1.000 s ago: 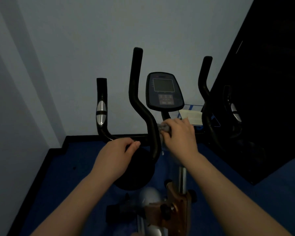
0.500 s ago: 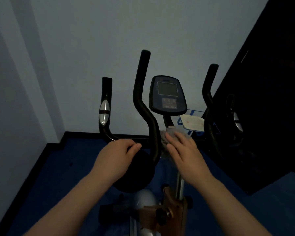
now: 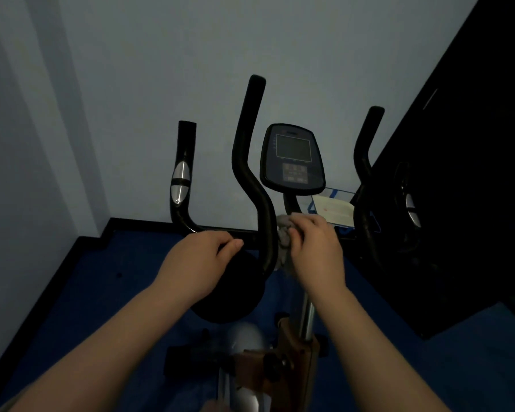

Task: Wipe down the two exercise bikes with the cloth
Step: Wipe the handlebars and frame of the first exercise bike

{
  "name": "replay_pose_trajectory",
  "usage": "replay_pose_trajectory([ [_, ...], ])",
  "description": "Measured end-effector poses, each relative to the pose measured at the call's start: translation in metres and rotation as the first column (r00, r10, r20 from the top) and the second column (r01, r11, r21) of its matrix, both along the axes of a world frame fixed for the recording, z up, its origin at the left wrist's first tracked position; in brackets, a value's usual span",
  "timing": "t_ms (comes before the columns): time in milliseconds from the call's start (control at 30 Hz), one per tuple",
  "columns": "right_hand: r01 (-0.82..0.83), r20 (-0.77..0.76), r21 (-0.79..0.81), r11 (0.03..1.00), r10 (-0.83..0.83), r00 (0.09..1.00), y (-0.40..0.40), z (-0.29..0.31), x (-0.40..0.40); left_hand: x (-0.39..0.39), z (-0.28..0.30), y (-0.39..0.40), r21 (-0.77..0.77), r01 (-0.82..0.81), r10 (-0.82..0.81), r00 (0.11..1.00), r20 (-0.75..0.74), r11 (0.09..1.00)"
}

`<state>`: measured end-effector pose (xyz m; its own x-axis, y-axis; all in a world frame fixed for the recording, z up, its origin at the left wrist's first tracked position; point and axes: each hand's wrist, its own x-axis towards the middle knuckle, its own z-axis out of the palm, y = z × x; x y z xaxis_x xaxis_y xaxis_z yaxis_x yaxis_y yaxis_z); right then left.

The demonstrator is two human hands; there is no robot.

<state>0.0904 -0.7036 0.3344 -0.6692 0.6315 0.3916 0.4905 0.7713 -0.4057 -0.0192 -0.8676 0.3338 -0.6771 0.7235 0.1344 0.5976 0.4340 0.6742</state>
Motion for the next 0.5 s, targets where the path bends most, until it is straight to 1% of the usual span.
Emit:
replay_pose_trajectory([
  [67,0.016,0.015,-0.01,1.0,-0.016,1.0,-0.007,-0.001,-0.002,0.0,-0.001,0.0,0.003,0.003,-0.003,1.0,-0.002,1.0],
  [167,-0.041,0.056,-0.012,0.999,0.042,0.998,-0.022,-0.012,0.014,0.0,-0.002,0.001,0.008,-0.007,0.007,1.0,-0.002,1.0],
  [267,-0.084,0.141,-0.01,0.996,0.085,0.986,-0.011,-0.007,0.012,-0.001,-0.003,0.001,0.006,-0.005,0.005,1.0,-0.021,1.0],
  [333,-0.09,0.166,-0.008,0.996,0.09,0.982,-0.003,-0.001,0.006,-0.002,-0.003,0.001,0.009,-0.008,0.008,1.0,-0.029,1.0],
  [400,-0.074,0.134,-0.003,0.997,0.074,0.988,-0.007,-0.004,0.007,-0.002,-0.003,0.001,0.005,-0.011,0.011,0.999,-0.032,1.0],
  [500,-0.042,0.042,-0.001,0.999,0.042,0.998,-0.024,-0.018,0.021,-0.002,-0.004,0.001,0.011,-0.02,0.02,1.0,-0.022,1.0],
])
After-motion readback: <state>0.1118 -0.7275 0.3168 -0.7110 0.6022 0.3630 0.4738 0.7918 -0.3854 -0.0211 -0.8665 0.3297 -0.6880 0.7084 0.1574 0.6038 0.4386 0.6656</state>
